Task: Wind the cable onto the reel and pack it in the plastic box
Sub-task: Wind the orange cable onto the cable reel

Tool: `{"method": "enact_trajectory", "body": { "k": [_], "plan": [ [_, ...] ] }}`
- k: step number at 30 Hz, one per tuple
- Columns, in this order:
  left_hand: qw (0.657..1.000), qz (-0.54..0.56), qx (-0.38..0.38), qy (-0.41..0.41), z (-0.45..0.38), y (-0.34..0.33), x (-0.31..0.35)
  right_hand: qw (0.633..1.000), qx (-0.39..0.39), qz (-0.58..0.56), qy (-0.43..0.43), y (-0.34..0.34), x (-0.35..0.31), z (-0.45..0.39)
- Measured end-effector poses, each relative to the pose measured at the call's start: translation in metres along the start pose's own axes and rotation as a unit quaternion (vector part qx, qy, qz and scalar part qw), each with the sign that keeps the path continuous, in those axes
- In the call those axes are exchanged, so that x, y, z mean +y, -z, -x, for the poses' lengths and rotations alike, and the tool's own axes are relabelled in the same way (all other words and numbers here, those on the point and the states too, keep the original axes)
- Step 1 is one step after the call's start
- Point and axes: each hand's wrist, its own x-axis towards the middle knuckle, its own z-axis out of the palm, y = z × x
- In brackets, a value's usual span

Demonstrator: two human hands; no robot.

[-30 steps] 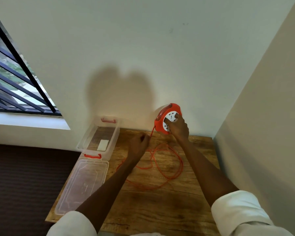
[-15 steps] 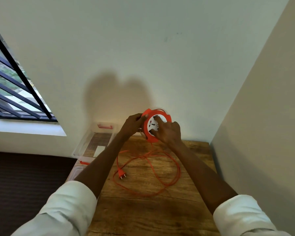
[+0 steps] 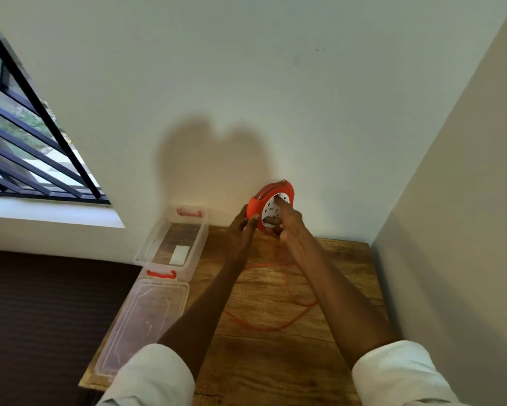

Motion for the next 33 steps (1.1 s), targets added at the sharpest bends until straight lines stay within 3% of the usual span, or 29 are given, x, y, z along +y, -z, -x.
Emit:
{"method": "enact_trajectory", "body": {
  "k": [2,9,13,14,15,16,18,19,20,23,25,28,31,33],
  "plan": [
    [0.999,-0.005,0.028,0.025,0.005,0.002,-0.007,1.0,-0.02,-0.015,-0.001,-0.002,0.006,0.003],
    [0.996,-0.072,0.005,0.058,-0.006,0.02,-0.006,0.998,-0.059,0.022,-0.008,0.003,0.011,0.009],
    [0.996,-0.053,0.054,0.048,-0.018,0.029,0.005,0.981,-0.042,0.174,0.076,0.006,0.006,0.006],
    [0.996,-0.058,0.061,0.037,-0.025,0.034,0.009,0.955,-0.019,0.26,0.144,0.009,0.006,0.004],
    [0.995,-0.071,0.063,0.024,-0.032,0.039,0.012,0.902,0.004,0.365,0.233,0.015,0.005,0.003],
    [0.994,-0.088,0.062,0.013,-0.041,0.045,0.015,0.819,0.027,0.468,0.331,0.022,0.004,0.002],
    [0.991,-0.127,0.042,0.003,-0.056,0.055,0.023,0.62,0.025,0.609,0.495,0.036,0.002,-0.004],
    [0.989,-0.147,0.02,0.002,-0.064,0.059,0.026,0.542,-0.008,0.649,0.534,0.04,-0.001,-0.008],
    [0.986,-0.165,-0.006,0.003,-0.07,0.062,0.03,0.5,-0.049,0.672,0.544,0.041,-0.003,-0.01],
    [0.977,-0.2,-0.075,0.02,-0.082,0.064,0.039,0.457,-0.098,0.709,0.528,0.038,-0.01,-0.009],
    [0.971,-0.215,-0.1,0.039,-0.086,0.064,0.044,0.411,-0.091,0.734,0.533,0.036,-0.012,-0.011],
    [0.966,-0.217,-0.128,0.055,-0.088,0.062,0.045,0.391,-0.085,0.752,0.525,0.033,-0.016,-0.01],
    [0.971,-0.196,-0.123,0.067,-0.086,0.056,0.044,0.327,-0.057,0.783,0.526,0.026,-0.018,-0.012],
    [0.974,-0.185,-0.109,0.066,-0.085,0.053,0.042,0.33,-0.044,0.791,0.513,0.021,-0.018,-0.011]
  ]
}}
